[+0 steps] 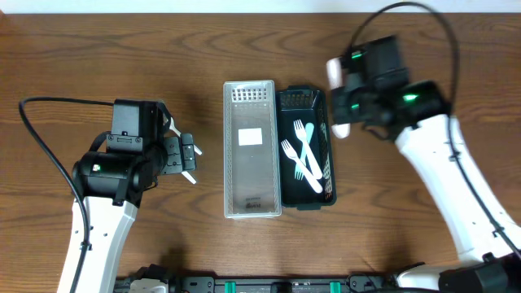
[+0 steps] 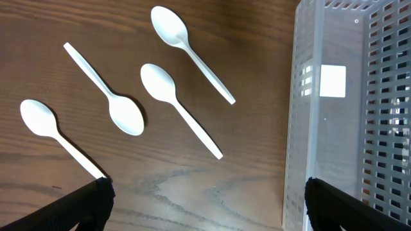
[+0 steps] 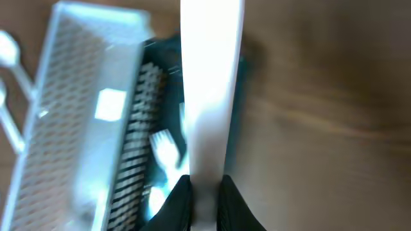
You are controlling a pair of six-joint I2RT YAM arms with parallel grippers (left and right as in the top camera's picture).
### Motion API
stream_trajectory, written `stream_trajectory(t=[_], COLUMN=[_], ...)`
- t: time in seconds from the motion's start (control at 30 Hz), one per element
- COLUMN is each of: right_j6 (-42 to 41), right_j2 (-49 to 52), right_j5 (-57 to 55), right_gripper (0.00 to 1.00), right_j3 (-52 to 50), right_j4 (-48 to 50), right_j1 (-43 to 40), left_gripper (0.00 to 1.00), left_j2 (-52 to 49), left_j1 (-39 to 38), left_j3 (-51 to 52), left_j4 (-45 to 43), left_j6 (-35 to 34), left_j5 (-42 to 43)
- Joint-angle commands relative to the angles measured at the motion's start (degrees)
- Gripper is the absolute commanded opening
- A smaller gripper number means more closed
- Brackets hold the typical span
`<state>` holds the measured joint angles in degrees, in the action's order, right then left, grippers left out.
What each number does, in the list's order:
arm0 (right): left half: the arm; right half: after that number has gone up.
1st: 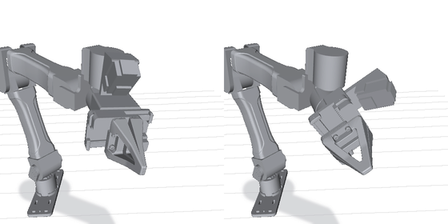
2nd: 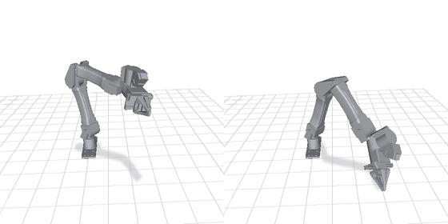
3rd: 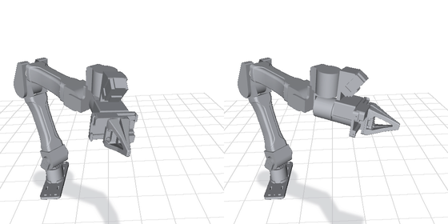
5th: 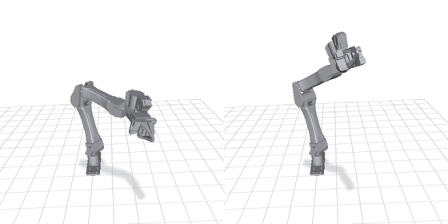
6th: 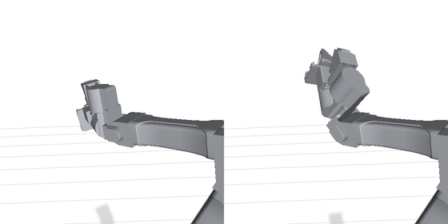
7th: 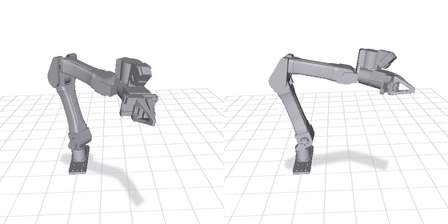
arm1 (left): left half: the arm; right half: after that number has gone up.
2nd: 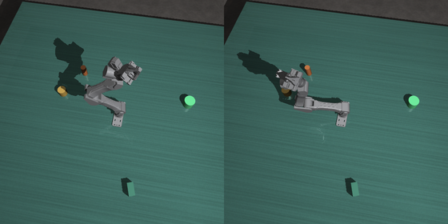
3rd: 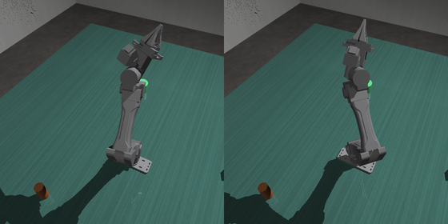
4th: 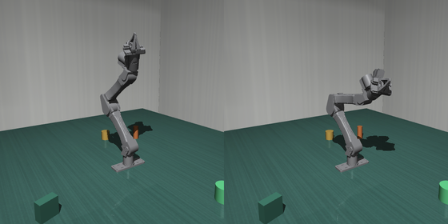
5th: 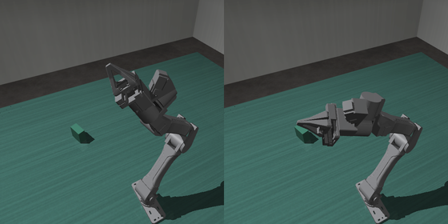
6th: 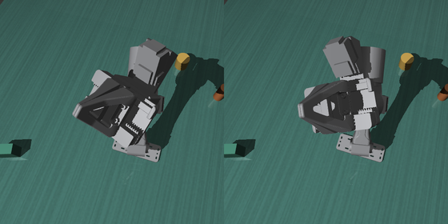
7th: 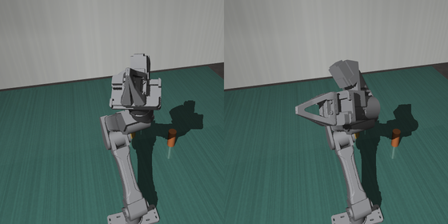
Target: Pack container
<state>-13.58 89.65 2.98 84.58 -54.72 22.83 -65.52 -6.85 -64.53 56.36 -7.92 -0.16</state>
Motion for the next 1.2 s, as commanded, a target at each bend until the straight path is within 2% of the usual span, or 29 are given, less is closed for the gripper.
stream_trajectory(t=[0.0, 0.2, 0.37, 0.43, 0.5, 0.53, 0.87, 1.0, 1.17], right_j6=[-5.7, -11.6, -12.1, -12.1, -12.1, -12.0, -5.4, -1.6, -0.5], right_j2=[3.7, 11.3, 16.2, 17.0, 17.2, 17.2, 16.0, 13.4, 11.1], right_j5=[-1.7, -2.1, -2.1, -2.1, -2.1, -2.2, -4.2, -4.5, -3.5], right_gripper=[0.02, 0.01, 0.04, 0.11, 0.27, 0.30, 0.41, 0.44, 0.55], right_j3=[0.0, 0.0, 0.0, 0.0, 0.0, 0.0, 2.9, 9.2, 15.0], right_j4=[-0.7, -3.7, -3.9, -3.7, -3.3, -2.8, 0.5, -1.1, -3.0], right_j1=[5.1, 9.4, 9.9, 9.8, 9.7, 9.7, 7.7, 2.2, -8.2], left_gripper=[0.97, 0.98, 0.98, 0.98, 0.98, 0.98, 0.98, 0.98, 0.98], left_j2=[0.0, 0.0, 0.0, 0.0, 0.0, 0.0, 0.5, 0.0, -4.4], left_j1=[0.2, 0.2, 0.2, 0.2, 0.2, 0.2, 0.2, 0.2, 0.7], left_j3=[-0.1, -0.1, -0.1, -0.1, -0.1, -0.1, -1.0, -6.9, -13.1], left_j4=[0.2, 0.2, 0.2, 0.2, 0.2, 0.2, 0.3, 3.0, 3.4], left_j6=[-0.3, -0.3, -0.3, -0.3, -0.3, -0.3, -0.3, -5.8, -15.3], left_j5=[0.1, 0.1, 0.1, 0.1, 0.1, 0.1, 0.1, -0.1, -8.1])
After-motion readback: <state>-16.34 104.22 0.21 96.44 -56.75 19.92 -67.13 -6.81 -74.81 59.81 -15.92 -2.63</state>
